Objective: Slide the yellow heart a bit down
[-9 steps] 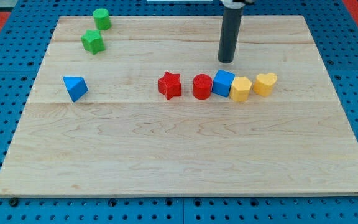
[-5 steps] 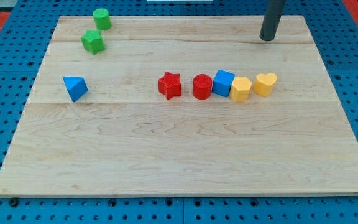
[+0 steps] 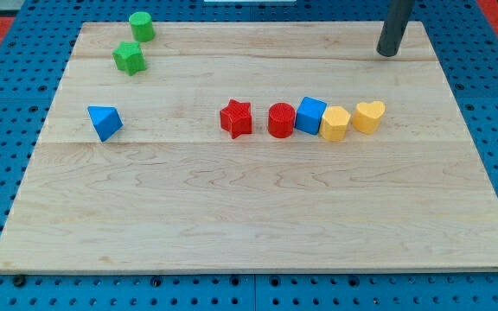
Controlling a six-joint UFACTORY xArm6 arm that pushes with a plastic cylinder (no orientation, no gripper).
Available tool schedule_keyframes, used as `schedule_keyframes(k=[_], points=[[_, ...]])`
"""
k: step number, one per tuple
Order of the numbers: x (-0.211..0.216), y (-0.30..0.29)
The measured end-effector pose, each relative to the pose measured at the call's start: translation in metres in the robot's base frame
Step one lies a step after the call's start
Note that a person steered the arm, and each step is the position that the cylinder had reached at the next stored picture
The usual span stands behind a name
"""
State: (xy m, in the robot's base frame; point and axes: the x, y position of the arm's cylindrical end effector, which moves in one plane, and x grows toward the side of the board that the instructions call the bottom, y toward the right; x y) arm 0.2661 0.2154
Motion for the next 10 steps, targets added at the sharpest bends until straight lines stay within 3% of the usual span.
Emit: schedule_keyframes(k=[5, 6, 7, 9, 10], points=[[0.000, 0.018], [0.000, 0.087], [0.034, 0.070], [0.116, -0.028], [0.121, -0.069]])
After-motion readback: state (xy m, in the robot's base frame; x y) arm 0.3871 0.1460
